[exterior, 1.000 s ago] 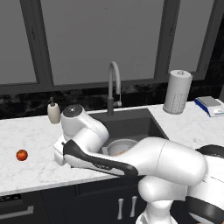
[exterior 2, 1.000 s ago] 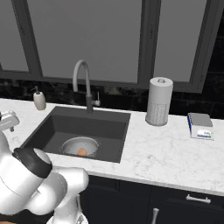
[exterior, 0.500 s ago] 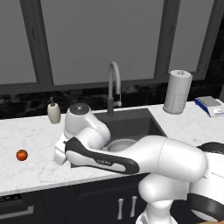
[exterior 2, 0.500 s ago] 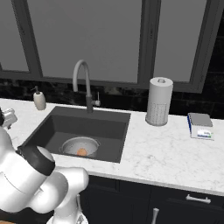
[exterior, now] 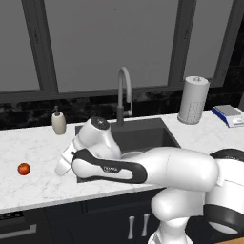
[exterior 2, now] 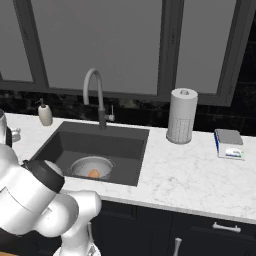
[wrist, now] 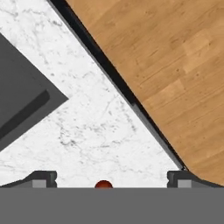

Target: Put the colander in the sink, put the peach, apple in the colander, and turn on the sink faucet and pour water over the colander.

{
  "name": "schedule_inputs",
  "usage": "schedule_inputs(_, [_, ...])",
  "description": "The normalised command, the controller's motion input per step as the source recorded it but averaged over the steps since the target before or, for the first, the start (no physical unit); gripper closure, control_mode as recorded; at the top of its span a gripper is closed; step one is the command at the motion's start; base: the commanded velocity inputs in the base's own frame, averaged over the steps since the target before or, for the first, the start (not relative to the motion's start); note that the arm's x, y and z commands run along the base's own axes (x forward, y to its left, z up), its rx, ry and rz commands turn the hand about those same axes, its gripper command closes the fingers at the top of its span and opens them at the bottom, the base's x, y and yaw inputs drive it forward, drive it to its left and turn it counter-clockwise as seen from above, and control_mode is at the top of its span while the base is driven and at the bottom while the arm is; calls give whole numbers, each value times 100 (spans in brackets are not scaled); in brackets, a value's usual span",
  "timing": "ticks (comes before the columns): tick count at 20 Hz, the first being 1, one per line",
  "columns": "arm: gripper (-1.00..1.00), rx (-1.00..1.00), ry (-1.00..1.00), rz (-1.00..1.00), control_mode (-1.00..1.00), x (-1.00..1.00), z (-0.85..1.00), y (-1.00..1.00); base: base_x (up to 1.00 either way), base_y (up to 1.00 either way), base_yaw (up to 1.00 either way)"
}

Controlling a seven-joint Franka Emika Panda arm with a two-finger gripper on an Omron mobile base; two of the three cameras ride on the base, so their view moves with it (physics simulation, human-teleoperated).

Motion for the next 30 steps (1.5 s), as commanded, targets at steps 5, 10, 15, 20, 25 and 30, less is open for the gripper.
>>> schedule_inputs(5, [-100, 7, 5, -9, -100, 12, -16, 42, 0, 0, 0])
schedule_inputs(10, [-100, 0, 11, -9, -100, 23, 4, 34, 0, 0, 0])
schedule_inputs(15, [-100, 0, 8, -7, -100, 30, 0, 34, 0, 0, 0])
schedule_inputs(20, [-100, 0, 6, -4, -100, 13, -10, 38, 0, 0, 0])
schedule_inputs(25, [-100, 0, 4, -7, -100, 10, -17, 39, 0, 0, 0])
schedule_inputs(30, [-100, 0, 11, -9, -100, 16, -12, 31, 0, 0, 0])
